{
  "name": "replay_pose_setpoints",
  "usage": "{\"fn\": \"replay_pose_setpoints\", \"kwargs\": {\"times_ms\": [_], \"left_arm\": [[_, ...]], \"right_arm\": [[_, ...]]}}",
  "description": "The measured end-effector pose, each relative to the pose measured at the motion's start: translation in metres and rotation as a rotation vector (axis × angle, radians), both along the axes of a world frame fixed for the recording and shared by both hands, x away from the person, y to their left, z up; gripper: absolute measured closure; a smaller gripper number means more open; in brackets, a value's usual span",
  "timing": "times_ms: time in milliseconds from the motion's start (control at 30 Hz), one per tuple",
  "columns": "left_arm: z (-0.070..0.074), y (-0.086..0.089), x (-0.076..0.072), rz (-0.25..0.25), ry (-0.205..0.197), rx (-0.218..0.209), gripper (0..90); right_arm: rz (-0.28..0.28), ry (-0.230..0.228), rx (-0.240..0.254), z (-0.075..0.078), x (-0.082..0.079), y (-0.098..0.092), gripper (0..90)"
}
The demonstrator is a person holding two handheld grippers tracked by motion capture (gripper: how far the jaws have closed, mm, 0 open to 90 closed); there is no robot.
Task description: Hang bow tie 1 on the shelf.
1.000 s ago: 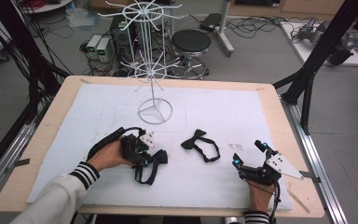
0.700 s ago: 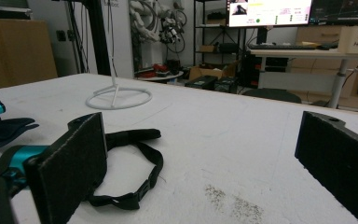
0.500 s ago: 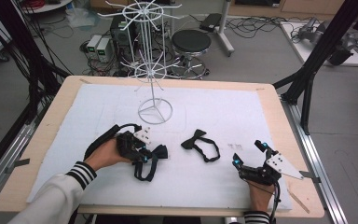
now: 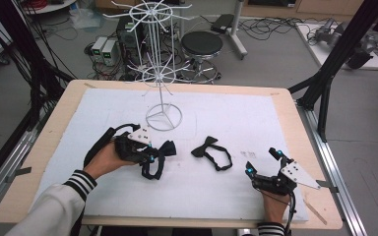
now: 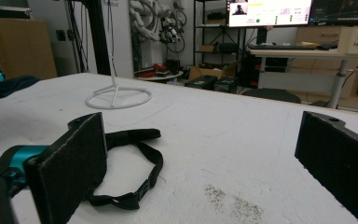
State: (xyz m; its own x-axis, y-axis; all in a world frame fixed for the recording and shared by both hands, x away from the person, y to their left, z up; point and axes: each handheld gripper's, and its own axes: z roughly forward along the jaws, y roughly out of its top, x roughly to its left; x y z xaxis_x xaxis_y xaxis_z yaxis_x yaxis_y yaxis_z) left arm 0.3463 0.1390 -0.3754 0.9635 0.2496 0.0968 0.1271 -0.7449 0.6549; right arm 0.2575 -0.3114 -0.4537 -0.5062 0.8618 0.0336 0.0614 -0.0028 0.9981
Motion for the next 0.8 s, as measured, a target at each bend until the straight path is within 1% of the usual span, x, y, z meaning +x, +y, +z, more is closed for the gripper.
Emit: {"fn": "replay_pose_setpoints", "kwargs": {"times_ms": [33, 100, 133, 167, 200, 333, 633, 667, 800], "left_arm": [[0.001, 0.001, 0.000, 0.007, -0.006, -0.014, 75.6], [0.005, 0.004, 0.000, 0.013, -0.019, -0.018, 75.6], [0.007, 0.005, 0.000, 0.023, -0.027, -0.034, 75.6], [0.013, 0.008, 0.001, 0.028, -0.040, -0.041, 75.6], [0.013, 0.008, 0.001, 0.028, -0.040, -0.041, 75.6], [0.022, 0.014, 0.001, 0.055, -0.075, -0.076, 75.6], [0.042, 0.027, 0.003, 0.093, -0.128, -0.141, 75.6], [0.044, 0.028, 0.003, 0.097, -0.128, -0.149, 75.6], [0.052, 0.031, 0.004, 0.109, -0.151, -0.165, 75.6]], "right_arm": [[0.000, 0.000, 0.000, 0.000, 0.000, 0.000, 1.3], [0.000, 0.001, 0.001, 0.000, 0.000, 0.000, 1.4], [0.000, 0.001, 0.001, 0.000, 0.000, 0.000, 1.4], [0.001, -0.001, -0.001, 0.000, 0.000, 0.000, 1.3], [0.000, -0.001, -0.001, 0.000, 0.000, 0.000, 1.3], [0.001, 0.001, 0.001, 0.000, 0.000, 0.000, 1.3], [0.001, 0.002, 0.005, 0.000, 0.000, 0.000, 1.3], [0.001, 0.002, 0.004, 0.000, 0.000, 0.000, 1.4], [0.002, -0.002, 0.002, 0.000, 0.000, 0.000, 1.4]]}}
